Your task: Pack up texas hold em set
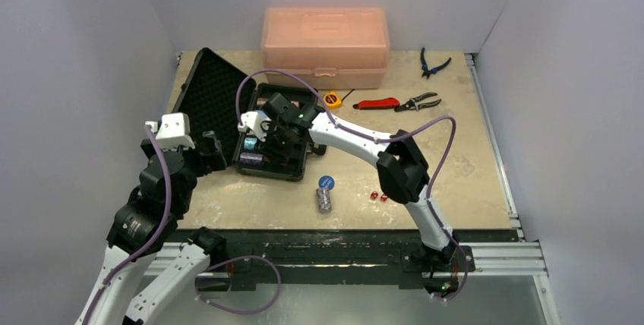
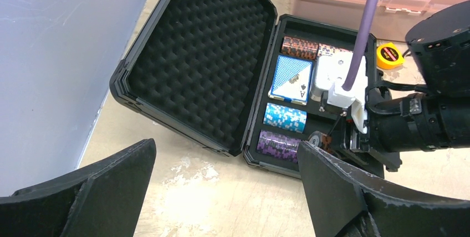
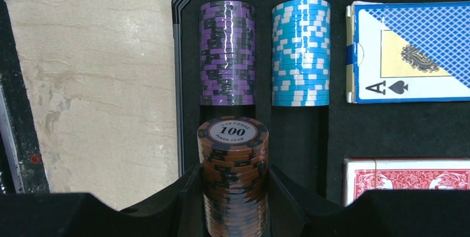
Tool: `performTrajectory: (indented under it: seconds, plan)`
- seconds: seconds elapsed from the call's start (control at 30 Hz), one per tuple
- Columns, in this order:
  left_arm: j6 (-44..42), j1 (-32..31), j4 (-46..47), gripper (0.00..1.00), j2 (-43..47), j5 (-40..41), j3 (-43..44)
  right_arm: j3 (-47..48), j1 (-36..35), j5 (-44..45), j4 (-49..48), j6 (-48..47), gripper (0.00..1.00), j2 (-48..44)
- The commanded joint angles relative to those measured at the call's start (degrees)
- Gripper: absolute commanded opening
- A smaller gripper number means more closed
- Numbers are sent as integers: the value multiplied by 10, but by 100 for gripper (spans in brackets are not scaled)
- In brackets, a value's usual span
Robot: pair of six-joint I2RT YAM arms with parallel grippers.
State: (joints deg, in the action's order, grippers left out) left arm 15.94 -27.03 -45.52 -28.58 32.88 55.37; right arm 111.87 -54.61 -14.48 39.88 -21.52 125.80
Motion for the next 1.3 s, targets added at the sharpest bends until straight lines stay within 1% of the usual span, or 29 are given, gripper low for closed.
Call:
performTrajectory:
  seconds: [0.0, 0.57, 0.6, 0.63, 0.73, 0.8, 0.87, 0.97, 1.0, 1.03, 1.07, 1.23, 1.27]
  plan:
    - [9, -1, 8, 100, 5, 8, -1, 32, -7, 7, -20, -5, 0, 0]
    - [9, -1, 9, 100, 8, 7, -1, 51, -19, 36, -35, 6, 0, 36]
    - [9, -1, 9, 100, 8, 7, -1, 51, -19, 37, -37, 7, 2, 37]
    - [8, -1, 9, 100, 8, 6, -2, 52, -20, 39, -39, 9, 7, 38]
    - [8, -1, 9, 100, 8, 6, -1, 55, -22, 43, -42, 11, 19, 40]
    - [8, -1, 9, 100, 8, 6, -2, 56, -23, 46, -45, 12, 25, 40]
    - [9, -1, 9, 100, 8, 6, -2, 56, -24, 49, -48, 13, 30, 41]
    - [8, -1, 9, 100, 8, 6, -1, 56, -26, 51, -52, 12, 33, 41]
    - [8, -1, 9, 100, 8, 6, -1, 56, -27, 51, -53, 13, 39, 40]
    - [9, -1, 9, 100, 9, 7, -1, 56, -27, 52, -56, 15, 47, 39]
    - [8, -1, 9, 100, 9, 8, -1, 56, -28, 53, -58, 16, 52, 39]
    - [9, -1, 9, 100, 12, 10, -2, 43, -28, 52, -76, 28, 69, 22]
    - [9, -1, 9, 100, 12, 10, -2, 36, -28, 55, -85, 32, 75, 15]
